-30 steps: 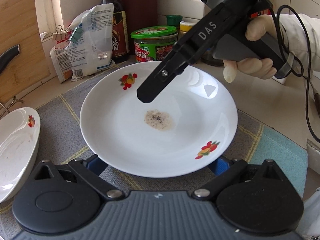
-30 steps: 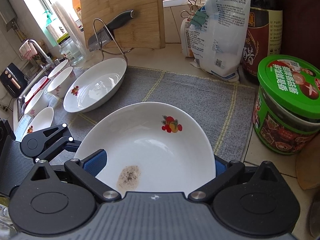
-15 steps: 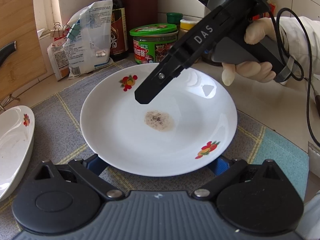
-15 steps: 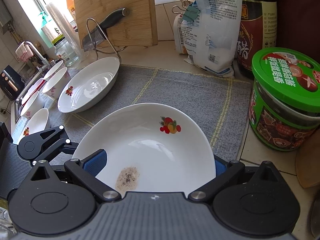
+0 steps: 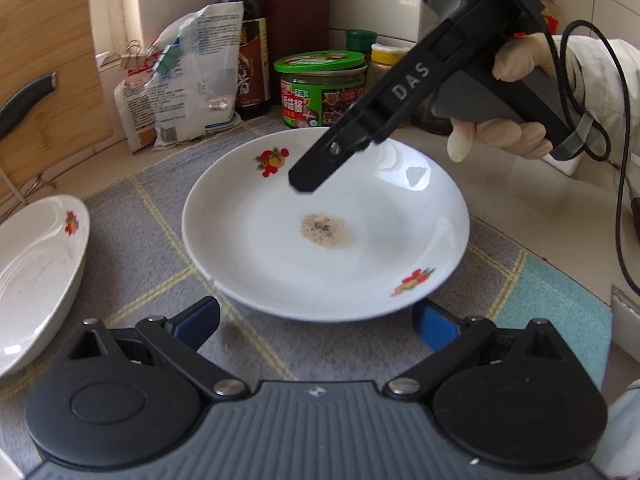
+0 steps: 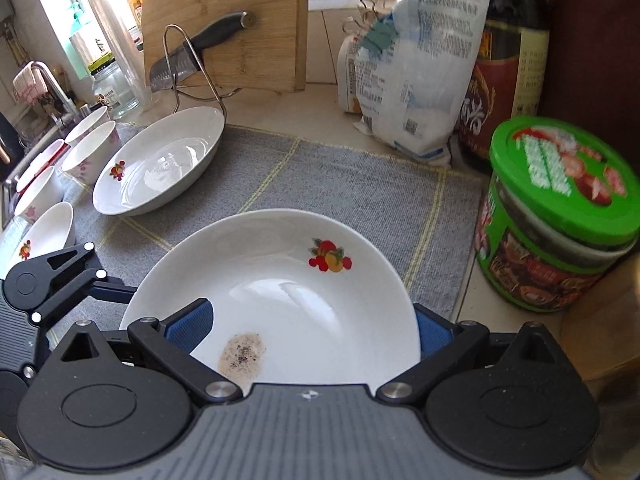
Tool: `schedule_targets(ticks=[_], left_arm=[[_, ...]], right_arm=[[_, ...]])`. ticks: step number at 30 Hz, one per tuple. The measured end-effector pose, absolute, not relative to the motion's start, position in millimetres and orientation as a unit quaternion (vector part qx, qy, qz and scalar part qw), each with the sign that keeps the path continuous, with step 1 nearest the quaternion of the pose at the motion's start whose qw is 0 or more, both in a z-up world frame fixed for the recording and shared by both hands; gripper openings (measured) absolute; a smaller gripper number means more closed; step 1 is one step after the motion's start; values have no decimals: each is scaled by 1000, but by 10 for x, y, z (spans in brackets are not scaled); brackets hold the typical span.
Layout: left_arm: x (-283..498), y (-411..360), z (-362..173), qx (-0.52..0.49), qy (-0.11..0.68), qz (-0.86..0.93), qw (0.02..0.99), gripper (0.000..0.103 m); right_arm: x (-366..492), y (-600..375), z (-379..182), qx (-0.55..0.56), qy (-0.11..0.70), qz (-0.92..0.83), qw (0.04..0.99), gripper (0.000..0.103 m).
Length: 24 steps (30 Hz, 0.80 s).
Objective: Organize plates and bowls
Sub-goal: 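Carry the stained plate toward the wall and set it down, open right gripper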
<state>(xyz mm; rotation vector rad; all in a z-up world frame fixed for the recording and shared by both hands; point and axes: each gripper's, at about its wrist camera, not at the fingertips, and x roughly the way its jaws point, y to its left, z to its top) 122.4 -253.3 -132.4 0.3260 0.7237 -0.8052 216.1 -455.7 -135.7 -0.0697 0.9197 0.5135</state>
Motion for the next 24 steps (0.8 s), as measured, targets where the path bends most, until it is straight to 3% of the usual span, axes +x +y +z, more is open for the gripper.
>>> schedule_targets(ticks=[13,24], left_arm=[[804,-1819,-771,90,315,-286,900,102],[481,-1107,-586,86,306,-228,920,102]], right_arm=[[1641,-4094,-954,-57,361,225,903,103],[1286,-3327,-867,-59,357,228,904,103]])
